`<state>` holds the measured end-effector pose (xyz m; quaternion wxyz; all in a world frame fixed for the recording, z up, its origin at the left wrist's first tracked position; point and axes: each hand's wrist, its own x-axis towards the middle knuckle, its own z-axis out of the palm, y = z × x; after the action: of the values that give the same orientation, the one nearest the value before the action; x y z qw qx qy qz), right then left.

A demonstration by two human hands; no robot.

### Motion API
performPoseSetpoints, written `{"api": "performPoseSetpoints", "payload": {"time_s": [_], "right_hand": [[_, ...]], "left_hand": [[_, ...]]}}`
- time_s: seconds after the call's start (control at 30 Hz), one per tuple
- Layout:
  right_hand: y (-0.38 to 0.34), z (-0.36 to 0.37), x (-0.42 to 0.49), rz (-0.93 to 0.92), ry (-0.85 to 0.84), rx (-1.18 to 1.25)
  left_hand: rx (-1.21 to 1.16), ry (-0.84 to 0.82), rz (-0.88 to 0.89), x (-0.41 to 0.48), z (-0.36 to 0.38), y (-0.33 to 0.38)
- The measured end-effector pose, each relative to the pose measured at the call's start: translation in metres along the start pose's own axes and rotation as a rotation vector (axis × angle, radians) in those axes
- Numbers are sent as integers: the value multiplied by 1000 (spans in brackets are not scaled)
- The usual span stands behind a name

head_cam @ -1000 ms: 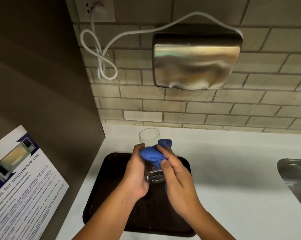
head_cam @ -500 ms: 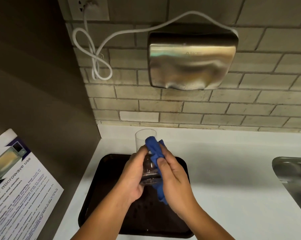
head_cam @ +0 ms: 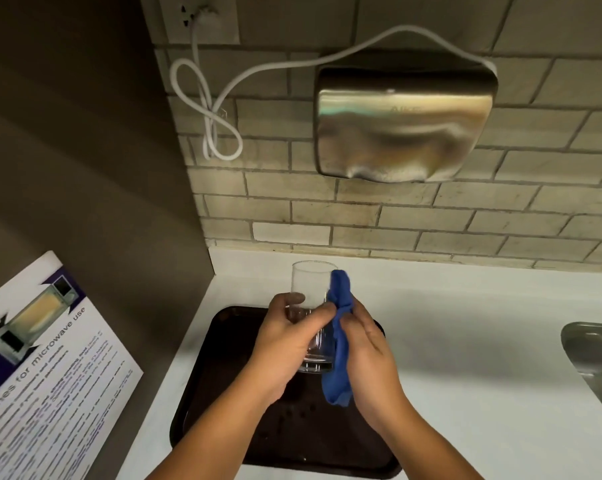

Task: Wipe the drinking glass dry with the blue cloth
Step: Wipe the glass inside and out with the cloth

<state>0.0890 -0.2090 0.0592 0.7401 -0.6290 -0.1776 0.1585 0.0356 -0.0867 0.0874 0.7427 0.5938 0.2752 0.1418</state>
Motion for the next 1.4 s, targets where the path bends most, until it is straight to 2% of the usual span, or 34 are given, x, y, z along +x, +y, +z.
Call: {"api": "performPoseSetpoints", "payload": {"time_s": [0.07, 0.13, 0.27, 0.37, 0.57, 0.63, 0.73, 0.83, 0.9, 1.0, 1.13, 1.23, 1.33, 1.4], "right_hand": [[4, -5, 7, 145, 31, 142], [4, -6, 9, 199, 26, 230], [3, -12, 11, 74, 61, 215], [3, -12, 16, 79, 66, 169], [0, -5, 7, 4, 69, -27], [0, -5, 9, -10, 86, 1], [-2, -6, 15, 42, 99, 5], [-6, 0, 7, -41, 44, -123], [-5, -4, 11, -40, 58, -101], [-5, -13, 20, 95, 121, 8], [-12, -7, 14, 25, 81, -63], [-12, -11, 18, 71, 97, -29], [-20, -13, 13, 32, 68, -56], [-23, -11, 2, -61, -16, -148]], "left_hand": [[96, 31, 79, 2, -1, -6], [198, 57, 161, 5, -4, -10], [474, 144, 295, 4, -7, -13], [594, 142, 367, 0, -5, -16], [682, 181, 456, -5, -6, -16], [688, 198, 490, -7, -4, -15], [643, 187, 458, -7, -2, -14], [633, 192, 446, -7, -2, -14], [661, 211, 499, -9, -1, -14], [693, 215, 515, -9, -2, -13], [732, 224, 512, -7, -2, -15], [584, 186, 394, -9, 1, -14], [87, 46, 61, -7, 7, -11], [-169, 27, -107, -6, 8, -5]]}}
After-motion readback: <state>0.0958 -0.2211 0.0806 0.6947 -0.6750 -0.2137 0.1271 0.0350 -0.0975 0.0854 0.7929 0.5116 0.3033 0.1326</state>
